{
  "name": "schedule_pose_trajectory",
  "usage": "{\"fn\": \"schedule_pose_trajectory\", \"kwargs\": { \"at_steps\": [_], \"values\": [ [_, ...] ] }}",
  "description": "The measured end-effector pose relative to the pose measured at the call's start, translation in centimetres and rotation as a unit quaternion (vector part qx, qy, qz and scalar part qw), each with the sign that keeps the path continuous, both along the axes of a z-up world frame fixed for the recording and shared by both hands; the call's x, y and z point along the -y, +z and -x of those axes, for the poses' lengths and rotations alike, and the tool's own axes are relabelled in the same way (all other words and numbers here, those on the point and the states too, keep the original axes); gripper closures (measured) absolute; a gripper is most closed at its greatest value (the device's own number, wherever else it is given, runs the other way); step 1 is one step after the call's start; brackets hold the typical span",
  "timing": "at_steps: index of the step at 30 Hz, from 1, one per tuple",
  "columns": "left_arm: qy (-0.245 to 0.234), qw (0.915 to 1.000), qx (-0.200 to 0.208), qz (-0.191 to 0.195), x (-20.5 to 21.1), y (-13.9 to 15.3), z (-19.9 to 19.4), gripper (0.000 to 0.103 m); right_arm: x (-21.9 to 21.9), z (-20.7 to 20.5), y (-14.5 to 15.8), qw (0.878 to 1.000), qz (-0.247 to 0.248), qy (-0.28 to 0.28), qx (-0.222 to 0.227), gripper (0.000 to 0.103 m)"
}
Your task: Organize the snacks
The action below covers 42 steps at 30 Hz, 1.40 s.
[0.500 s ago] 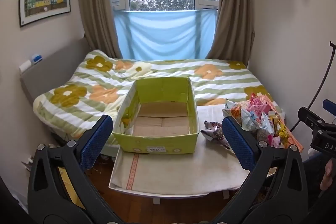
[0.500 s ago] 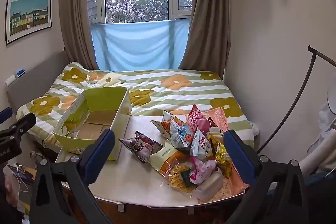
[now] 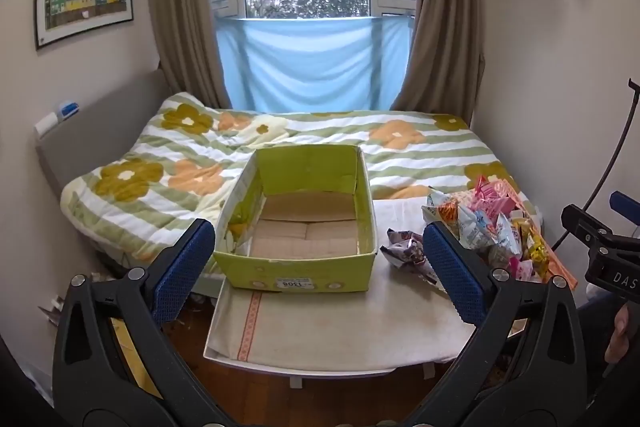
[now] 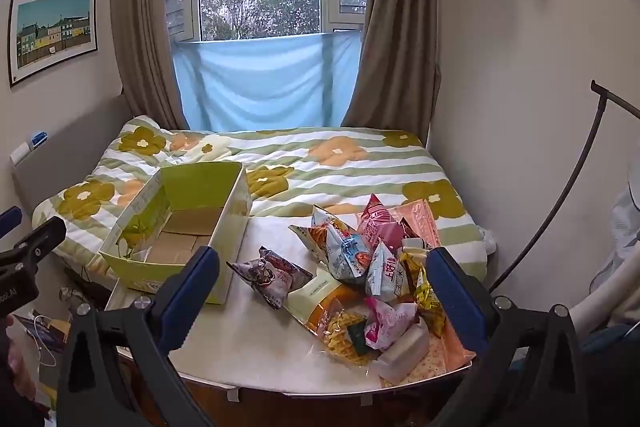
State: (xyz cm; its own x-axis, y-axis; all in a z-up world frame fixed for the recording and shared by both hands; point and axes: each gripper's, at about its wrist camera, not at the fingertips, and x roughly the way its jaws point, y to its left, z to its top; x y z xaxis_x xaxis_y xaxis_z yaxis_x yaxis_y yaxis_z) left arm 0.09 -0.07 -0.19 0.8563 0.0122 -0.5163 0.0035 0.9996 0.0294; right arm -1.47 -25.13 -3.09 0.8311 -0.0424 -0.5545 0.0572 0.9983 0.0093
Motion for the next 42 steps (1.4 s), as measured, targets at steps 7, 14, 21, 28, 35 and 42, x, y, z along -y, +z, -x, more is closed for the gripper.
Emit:
{"fn": "schedule_pose_trajectory", "kwargs": {
  "at_steps": [7, 14, 21, 28, 35, 42],
  "values": [
    [-0.004, 1.0, -0.008, 0.003, 0.1, -0.2, -0.3, 0.0, 0.1, -0.7, -0.5, 1.0, -0.001, 0.0, -0.005, 0.0],
    [-0.003, 1.0, -0.009, 0.003, 0.5, -0.3, -0.6, 0.0, 0.0, -1.0, -1.1, 1.0, -0.001, 0.0, -0.007, 0.0],
    [-0.004, 0.9999, -0.011, 0.005, 0.5, -0.4, -0.7, 0.0, -0.2, -1.0, -1.7, 1.0, -0.002, 0.0, -0.009, 0.0],
    [-0.005, 1.0, -0.008, 0.0, 0.8, -0.4, -0.6, 0.0, 0.1, -1.4, -1.6, 1.0, -0.003, -0.001, -0.01, 0.0],
    [-0.005, 1.0, -0.008, 0.0, 0.9, -0.4, -0.5, 0.0, 0.0, -1.3, -1.9, 1.0, 0.002, 0.001, -0.011, 0.0],
    [-0.007, 0.9999, -0.009, 0.001, 1.0, -0.4, -0.5, 0.0, 0.1, -1.4, -1.9, 1.0, 0.001, 0.001, -0.012, 0.0]
  ]
}}
